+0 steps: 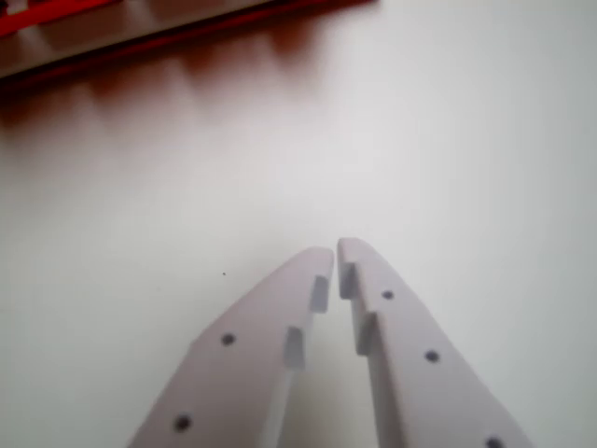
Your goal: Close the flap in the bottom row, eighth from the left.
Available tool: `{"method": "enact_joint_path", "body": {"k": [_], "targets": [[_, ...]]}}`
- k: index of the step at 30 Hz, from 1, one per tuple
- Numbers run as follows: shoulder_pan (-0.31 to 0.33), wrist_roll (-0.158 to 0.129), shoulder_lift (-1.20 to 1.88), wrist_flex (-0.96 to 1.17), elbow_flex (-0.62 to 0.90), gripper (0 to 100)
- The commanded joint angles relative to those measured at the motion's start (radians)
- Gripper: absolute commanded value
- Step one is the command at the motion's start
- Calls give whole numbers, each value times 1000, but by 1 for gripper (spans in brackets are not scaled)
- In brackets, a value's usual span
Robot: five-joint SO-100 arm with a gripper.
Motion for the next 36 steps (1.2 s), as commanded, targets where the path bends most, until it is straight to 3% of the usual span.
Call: {"method": "enact_joint_path", "body": {"k": [1,10,17,27,36], "targets": [[11,-8,-48,-34,-144,0],[55,-25,-233,-80,-293,0],[71,-21,-333,-81,-403,0],[74,-11,-454,-80,-522,0],[61,-20,-551,-135,-565,0]]}}
